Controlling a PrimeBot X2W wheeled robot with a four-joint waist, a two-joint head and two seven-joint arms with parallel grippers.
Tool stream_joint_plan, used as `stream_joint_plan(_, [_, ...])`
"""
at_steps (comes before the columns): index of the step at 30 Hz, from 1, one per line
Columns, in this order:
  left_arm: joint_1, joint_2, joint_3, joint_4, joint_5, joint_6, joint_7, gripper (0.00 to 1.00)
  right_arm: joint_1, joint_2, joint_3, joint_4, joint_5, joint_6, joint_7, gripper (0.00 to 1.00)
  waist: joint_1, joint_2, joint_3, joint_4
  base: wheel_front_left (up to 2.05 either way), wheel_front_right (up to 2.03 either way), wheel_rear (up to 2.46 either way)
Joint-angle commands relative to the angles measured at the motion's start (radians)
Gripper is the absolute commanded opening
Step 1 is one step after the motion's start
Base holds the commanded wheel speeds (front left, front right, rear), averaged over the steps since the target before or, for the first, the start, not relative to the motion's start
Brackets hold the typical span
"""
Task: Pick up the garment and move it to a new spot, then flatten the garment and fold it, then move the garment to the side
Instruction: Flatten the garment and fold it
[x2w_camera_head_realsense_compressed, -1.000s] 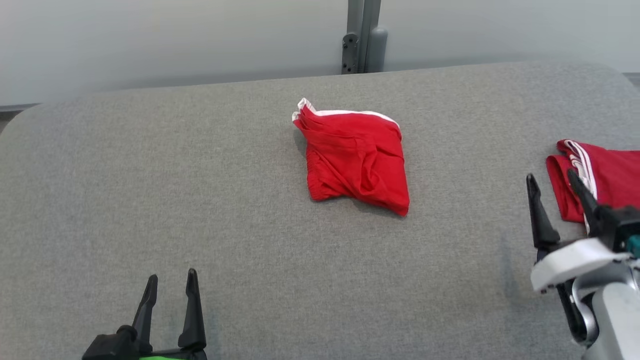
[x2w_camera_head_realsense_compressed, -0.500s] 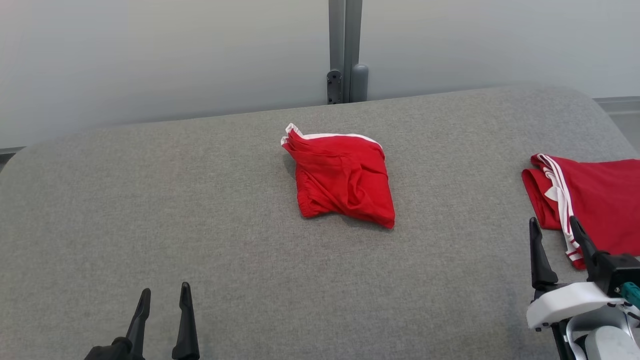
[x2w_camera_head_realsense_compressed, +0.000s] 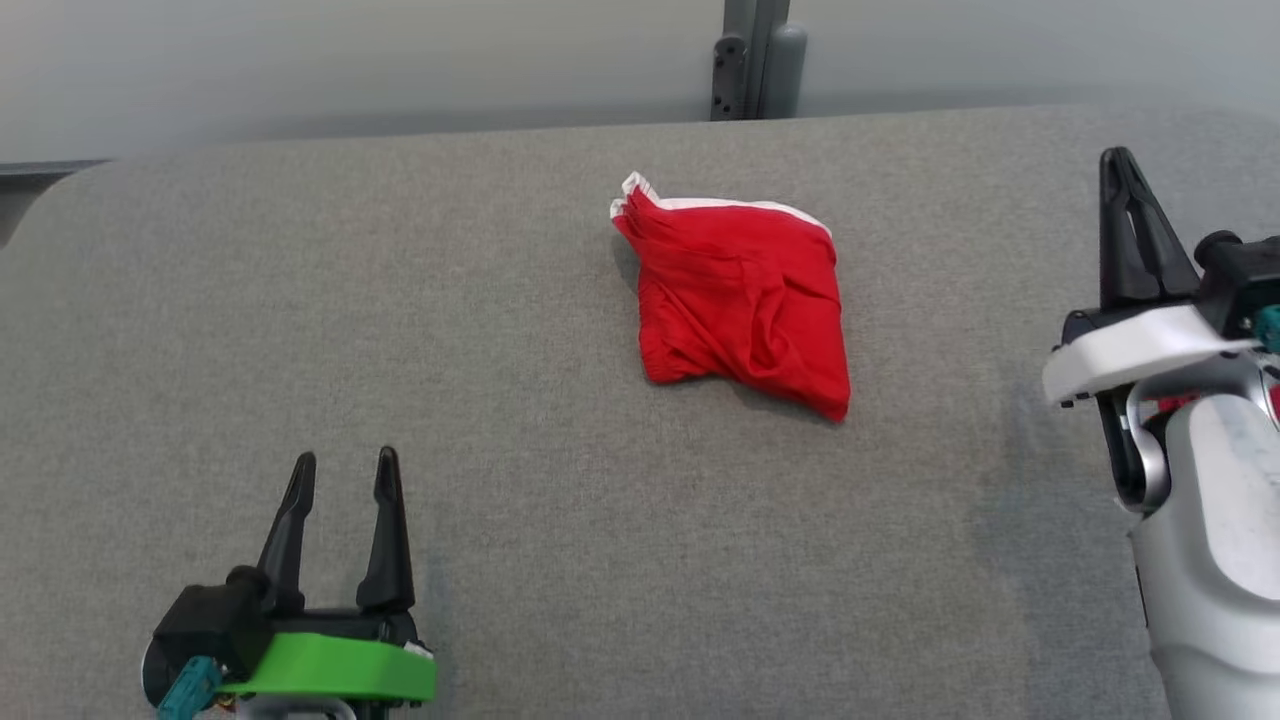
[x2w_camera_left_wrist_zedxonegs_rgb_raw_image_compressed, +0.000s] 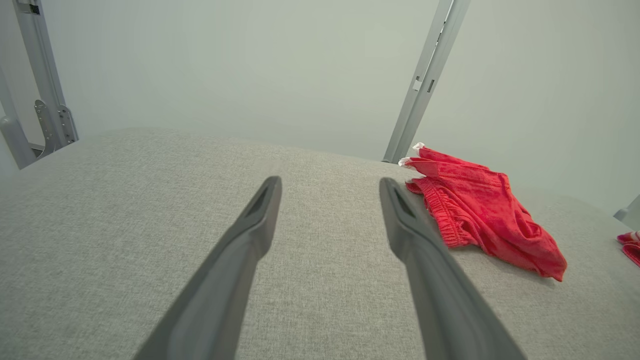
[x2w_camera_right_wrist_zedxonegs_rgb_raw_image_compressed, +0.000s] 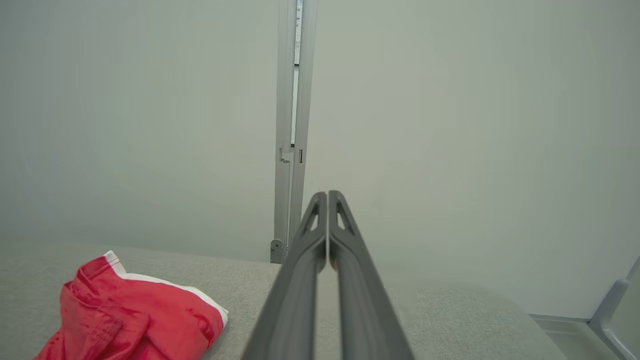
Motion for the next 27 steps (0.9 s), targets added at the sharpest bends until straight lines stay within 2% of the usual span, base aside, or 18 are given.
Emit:
stream_joint_plan(1, [-0.032,0.000,-0.010,-0.001,-0.009,-0.003,-0.003,1.00,-0.028,0.009,0.000,0.037,-0.025,0.000,-0.001,0.00,0.0000,0.0000,0.108,0.089,0.00,0.00,0.00])
stream_joint_plan(7, [-0.101,0.000,-0.041,-0.003,-0.031,-0.005,-0.003,1.00,-0.126,0.067,-0.003,0.244,-0.097,0.000,-0.020,0.00,0.0000,0.0000,0.186,0.148,0.00,0.00,0.00])
stream_joint_plan(13, [-0.118,0.000,-0.031,0.002,-0.034,0.004,-0.003,1.00,-0.176,0.105,-0.001,0.382,-0.115,0.000,-0.042,0.00,0.0000,0.0000,0.210,0.164,0.00,0.00,0.00])
stream_joint_plan(20, [-0.129,0.000,-0.022,0.016,-0.026,0.021,-0.003,1.00,-0.185,0.113,0.036,0.388,-0.117,0.000,-0.044,0.00,0.0000,0.0000,0.217,0.161,0.00,0.00,0.00])
stream_joint_plan(27, [-0.129,0.000,-0.027,0.031,-0.023,0.038,-0.003,1.00,-0.165,0.114,0.126,0.391,-0.052,0.000,-0.045,0.00,0.0000,0.0000,0.210,0.164,0.00,0.00,0.00])
